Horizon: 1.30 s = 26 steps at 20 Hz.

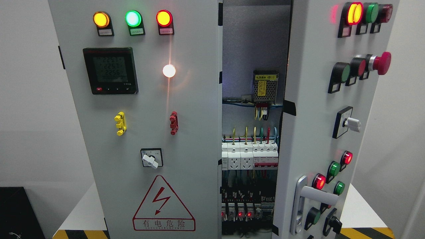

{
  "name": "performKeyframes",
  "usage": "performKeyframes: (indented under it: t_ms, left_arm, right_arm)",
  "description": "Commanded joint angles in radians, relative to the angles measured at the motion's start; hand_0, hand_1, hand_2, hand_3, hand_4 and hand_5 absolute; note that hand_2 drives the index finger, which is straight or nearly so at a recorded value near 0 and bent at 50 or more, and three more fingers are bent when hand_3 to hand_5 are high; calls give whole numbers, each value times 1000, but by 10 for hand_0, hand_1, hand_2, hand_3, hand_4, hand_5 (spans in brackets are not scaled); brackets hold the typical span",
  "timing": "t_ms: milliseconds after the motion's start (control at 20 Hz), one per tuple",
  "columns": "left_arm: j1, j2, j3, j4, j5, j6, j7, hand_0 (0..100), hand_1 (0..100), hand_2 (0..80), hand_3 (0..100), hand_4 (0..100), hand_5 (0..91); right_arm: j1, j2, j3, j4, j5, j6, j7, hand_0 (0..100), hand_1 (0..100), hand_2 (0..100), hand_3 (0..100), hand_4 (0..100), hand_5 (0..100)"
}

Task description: Open door with both hands

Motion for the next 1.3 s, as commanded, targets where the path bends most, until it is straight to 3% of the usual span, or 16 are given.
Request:
performKeyframes:
  t_ms: [0,401,651,1252]
  left_arm:
    - [0,1,-1,-11,2,-3,-8,0,0,0,0,0,0]
    - [13,19,-1,-64,3,-3,-8,0,0,0,0,0,0]
    - [147,80,-4,-369,3,-1,-10,0,0,0,0,0,0]
    - [346,154,-7,-994,2,-4,-11,0,0,0,0,0,0]
  right_arm:
    - [0,0,15,-1,0,0,0,191,0,0,0,0,0]
    - [0,0,15,-1,0,0,0,191,0,0,0,0,0]
    - [0,0,15,-1,0,0,0,191,0,0,0,0,0]
    - [0,0,15,-1,0,0,0,191,0,0,0,0,0]
